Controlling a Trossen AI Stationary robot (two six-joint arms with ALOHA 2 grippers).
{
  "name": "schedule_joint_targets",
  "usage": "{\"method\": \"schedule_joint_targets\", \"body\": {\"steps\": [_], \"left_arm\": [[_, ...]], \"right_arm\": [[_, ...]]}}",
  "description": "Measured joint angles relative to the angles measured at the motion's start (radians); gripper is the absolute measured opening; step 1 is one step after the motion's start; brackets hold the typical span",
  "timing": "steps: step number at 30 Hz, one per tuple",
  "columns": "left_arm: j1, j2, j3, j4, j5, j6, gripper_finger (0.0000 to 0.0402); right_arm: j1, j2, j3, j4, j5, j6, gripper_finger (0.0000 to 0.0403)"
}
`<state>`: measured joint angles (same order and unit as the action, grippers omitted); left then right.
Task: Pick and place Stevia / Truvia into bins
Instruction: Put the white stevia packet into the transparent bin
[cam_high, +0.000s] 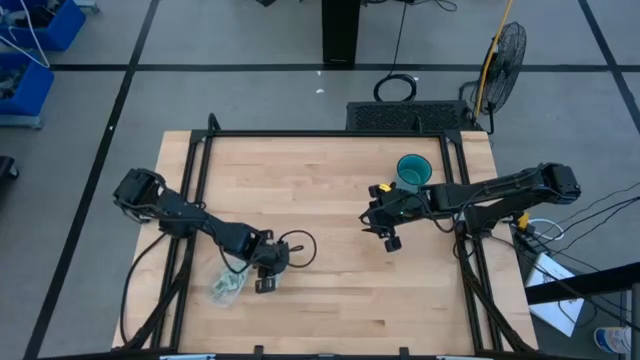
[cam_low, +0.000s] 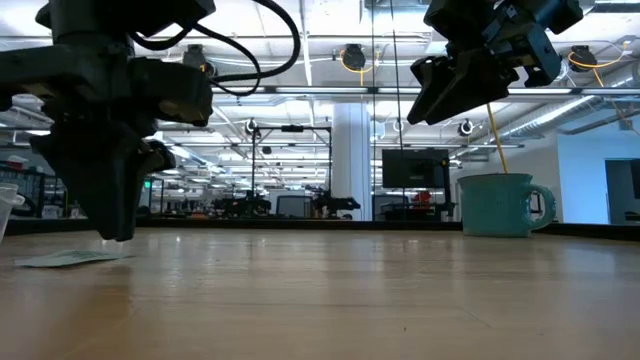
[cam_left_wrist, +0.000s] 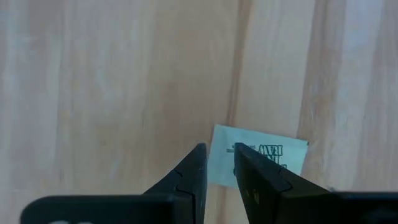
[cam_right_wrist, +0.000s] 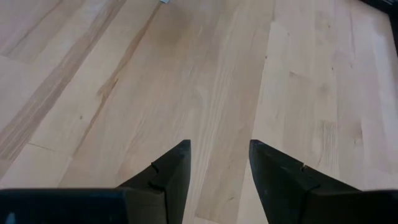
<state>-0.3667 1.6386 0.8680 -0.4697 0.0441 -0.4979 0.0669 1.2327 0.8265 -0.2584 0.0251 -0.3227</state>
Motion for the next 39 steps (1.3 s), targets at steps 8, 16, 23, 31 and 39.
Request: {"method": "schedule_joint_targets", "body": {"steps": [8,16,23,31,39], "left_arm": [[0.012,0.0,0.0,0.002,0.008,0.02,0.0146],[0.004,0.004,0.0,-0.017,0.084,-0.013,0.019],[-0.035,0.035,0.004,-0.022,0.051,0.007,0.0191],[-0.032,0.045,0.004,-0.023,0.024,0.007,0.0191],[-0.036,0.047,0.002,-0.026,-0.012,0.048,0.0114]], "right_arm": [[0.0,0.0,0.0,0.0,0.0,-0.004,0.0155],[0.0,0.0,0.0,0.0,0.0,-0.012,0.0155],[0.0,0.0,0.0,0.0,0.0,-0.037,0.0155],[0.0,0.0,0.0,0.008,0.0,-0.078,0.0155],[0.0,0.0,0.0,0.013,0.0,-0.1,0.0155]]}}
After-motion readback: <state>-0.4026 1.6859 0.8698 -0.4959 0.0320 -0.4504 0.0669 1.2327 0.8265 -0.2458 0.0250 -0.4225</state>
